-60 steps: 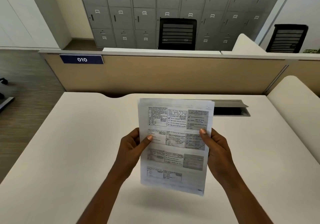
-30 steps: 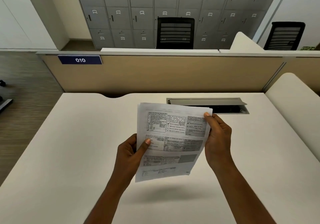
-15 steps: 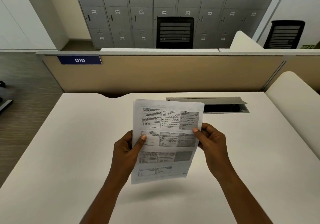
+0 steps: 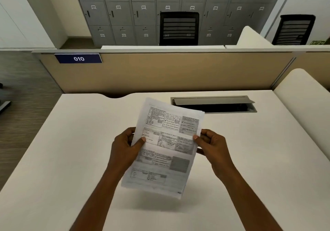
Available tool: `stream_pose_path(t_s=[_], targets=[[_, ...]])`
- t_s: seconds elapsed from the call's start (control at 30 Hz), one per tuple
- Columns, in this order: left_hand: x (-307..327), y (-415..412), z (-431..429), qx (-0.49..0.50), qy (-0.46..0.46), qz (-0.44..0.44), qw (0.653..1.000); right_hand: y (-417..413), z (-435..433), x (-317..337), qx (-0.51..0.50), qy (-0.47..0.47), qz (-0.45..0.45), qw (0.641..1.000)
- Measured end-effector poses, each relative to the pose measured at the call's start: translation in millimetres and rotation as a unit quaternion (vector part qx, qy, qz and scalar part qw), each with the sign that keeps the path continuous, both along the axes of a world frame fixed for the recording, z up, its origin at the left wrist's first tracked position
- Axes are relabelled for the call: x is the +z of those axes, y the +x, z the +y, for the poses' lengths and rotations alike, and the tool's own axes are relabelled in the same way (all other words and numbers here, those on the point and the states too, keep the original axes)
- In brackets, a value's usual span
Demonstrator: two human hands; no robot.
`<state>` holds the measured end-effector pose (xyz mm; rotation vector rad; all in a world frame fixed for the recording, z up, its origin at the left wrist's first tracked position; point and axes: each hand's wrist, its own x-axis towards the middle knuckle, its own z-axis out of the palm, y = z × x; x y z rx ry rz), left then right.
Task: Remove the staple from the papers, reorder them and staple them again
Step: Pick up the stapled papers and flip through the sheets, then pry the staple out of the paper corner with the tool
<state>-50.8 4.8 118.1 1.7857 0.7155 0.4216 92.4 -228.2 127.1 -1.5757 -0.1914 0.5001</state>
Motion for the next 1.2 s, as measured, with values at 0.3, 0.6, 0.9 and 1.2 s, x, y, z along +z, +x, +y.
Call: stream_pose_path(t_s=[0.3,0.6,0.9,1.2], targets=[[-63.5,19.1,10.1,-0.025,0.068,0.156,0.985,-3.6,9.4,-80.6,-0.014,-0.062,0.11,0.992],[-126.1,33.3,4.0,-0.044,0.073,0.232,0.969,-7.4,8.8,-151.0,-0.056,-0.178,0.114,0.976],[-140.3,36.2,-37.4,-0.11,0.246,0.254,0.929,-9.1,9.4,-170.0,-0.044,-0.269,0.036,0.961],[-159.2,30.9,-89.0,-0.266,0.265,0.367,0.851,0.2,9.8,-169.6,-0.025,-0.34,-0.014,0.94]])
